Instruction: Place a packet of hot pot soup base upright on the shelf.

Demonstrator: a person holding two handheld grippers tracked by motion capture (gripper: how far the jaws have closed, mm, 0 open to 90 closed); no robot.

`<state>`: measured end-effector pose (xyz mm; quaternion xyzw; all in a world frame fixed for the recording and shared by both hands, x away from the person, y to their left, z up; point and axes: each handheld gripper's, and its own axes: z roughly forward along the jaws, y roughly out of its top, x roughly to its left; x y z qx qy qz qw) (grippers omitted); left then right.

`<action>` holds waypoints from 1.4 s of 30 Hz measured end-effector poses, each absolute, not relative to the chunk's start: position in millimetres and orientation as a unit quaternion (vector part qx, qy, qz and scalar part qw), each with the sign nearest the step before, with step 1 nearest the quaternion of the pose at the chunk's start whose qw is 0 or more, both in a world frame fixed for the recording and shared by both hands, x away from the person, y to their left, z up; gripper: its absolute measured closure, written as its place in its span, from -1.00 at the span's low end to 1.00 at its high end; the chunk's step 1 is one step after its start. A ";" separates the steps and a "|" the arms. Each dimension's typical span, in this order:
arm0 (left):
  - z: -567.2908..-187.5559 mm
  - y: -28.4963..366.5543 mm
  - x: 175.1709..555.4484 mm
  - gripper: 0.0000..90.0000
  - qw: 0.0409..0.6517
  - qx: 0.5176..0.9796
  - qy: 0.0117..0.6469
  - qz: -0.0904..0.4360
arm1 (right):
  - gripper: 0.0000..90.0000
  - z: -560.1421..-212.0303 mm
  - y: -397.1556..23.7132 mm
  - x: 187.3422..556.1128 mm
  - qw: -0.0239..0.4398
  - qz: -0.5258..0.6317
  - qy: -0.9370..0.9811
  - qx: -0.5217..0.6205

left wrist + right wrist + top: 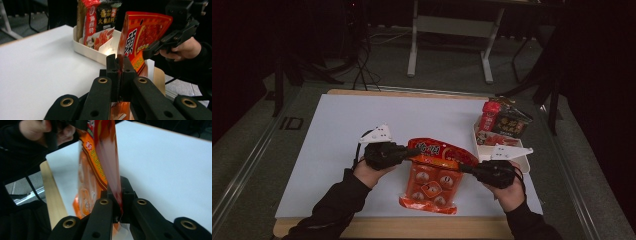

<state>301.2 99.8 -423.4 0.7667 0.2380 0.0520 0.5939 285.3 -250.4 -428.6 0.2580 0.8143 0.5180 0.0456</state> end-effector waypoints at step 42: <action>-446.2 126.9 280.5 -0.96 0.609 0.750 0.256 0.038 | 1.00 -340.4 -259.3 290.4 0.095 0.551 0.799 0.221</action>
